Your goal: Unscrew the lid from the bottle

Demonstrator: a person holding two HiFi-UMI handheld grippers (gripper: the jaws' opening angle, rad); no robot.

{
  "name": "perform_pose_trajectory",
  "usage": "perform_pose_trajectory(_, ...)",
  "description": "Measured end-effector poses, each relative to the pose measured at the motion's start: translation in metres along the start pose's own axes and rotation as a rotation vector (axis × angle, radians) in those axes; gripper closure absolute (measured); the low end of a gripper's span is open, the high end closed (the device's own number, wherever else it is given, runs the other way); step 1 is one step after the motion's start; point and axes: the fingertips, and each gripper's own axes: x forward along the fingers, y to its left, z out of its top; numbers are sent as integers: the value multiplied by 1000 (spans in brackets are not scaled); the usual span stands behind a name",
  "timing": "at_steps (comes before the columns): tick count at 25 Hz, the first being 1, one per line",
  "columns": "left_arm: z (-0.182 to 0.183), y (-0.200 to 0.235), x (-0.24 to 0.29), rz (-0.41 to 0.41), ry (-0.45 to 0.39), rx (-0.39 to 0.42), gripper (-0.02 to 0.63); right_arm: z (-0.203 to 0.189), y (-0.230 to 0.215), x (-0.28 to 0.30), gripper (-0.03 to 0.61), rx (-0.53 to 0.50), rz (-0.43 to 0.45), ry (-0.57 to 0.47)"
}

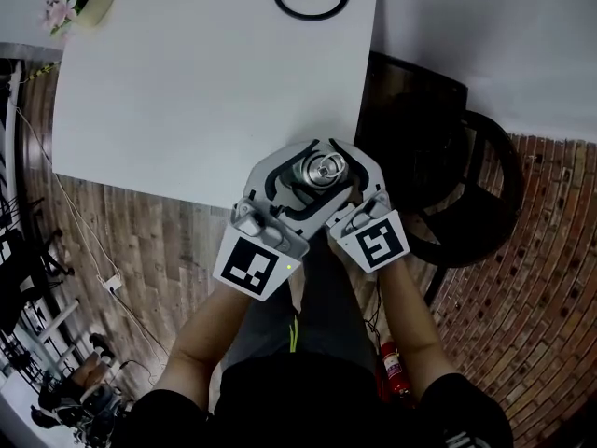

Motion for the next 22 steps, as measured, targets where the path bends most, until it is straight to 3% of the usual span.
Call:
perform_pose_trajectory(4,4,-1,0,82,-42,28,342,-1,0,-3,239,7,-4,0)
perform_pose_trajectory(14,3,2,-1,71,-29,17,342,1,0,0,239,12,-14,-20)
perform_pose_trajectory(17,4,-1,2,25,-31,29,342,0,0,-1,239,14,-13,-13)
perform_pose_trajectory(19,-1,-3,2,-29,-8,-54,279,0,0,0,239,13,-14,-11)
perform_pose_trajectory(21,-8,-2,-1,-95,27,-213,272,0,1,1,239,14,-14,-13)
perform_pose_trajectory(22,-9,-3,-2,-162,38,-250,272,0,1,2,239,14,-13,-14)
